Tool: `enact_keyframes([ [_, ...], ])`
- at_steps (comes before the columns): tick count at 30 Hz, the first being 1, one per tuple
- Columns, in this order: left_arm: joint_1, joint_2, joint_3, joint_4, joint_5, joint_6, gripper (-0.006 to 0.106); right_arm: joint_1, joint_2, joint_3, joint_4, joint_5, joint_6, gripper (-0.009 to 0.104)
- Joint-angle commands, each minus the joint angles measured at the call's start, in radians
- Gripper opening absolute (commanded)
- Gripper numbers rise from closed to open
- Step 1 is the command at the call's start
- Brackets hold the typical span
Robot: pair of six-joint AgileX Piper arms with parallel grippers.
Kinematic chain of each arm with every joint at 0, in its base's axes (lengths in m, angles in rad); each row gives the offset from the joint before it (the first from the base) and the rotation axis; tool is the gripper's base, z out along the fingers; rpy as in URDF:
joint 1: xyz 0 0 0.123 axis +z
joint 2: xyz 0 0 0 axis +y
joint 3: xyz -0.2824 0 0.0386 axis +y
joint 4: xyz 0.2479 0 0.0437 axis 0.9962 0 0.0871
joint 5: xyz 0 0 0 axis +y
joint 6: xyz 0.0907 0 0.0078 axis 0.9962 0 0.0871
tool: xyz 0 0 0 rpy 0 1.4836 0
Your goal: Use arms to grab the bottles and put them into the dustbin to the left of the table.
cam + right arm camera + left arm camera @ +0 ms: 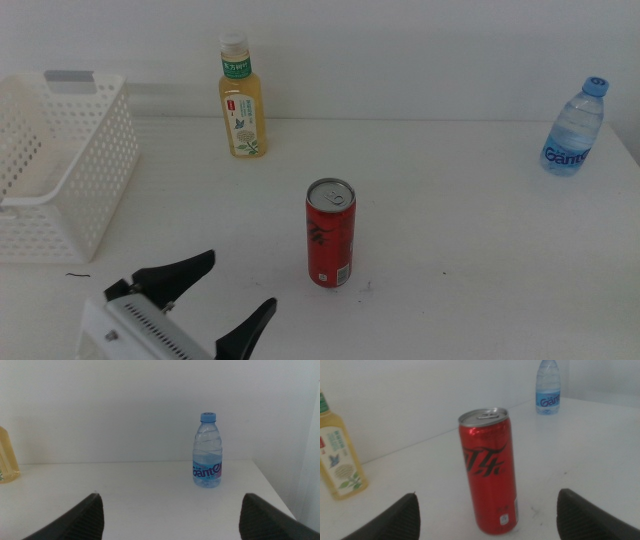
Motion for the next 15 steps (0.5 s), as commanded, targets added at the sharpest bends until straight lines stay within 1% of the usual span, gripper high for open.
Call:
enact_keyframes([
  [1, -0.002, 0.019, -0.025, 0.013, -0.006, -0.018, 0.094, -0.005, -0.005, 0.004, -0.008, -0.008, -0.002, 0.085],
  [3, -0.002, 0.068, -0.058, 0.013, -0.008, -0.013, 0.094, -0.005, -0.005, 0.004, -0.008, -0.008, -0.002, 0.085],
  [10, -0.002, 0.308, -0.174, 0.044, -0.019, -0.083, 0.094, -0.005, -0.005, 0.004, -0.008, -0.008, -0.002, 0.085],
  [15, -0.002, 0.407, -0.274, 0.045, -0.019, -0.091, 0.094, -0.005, -0.005, 0.004, -0.008, -0.008, -0.002, 0.085],
])
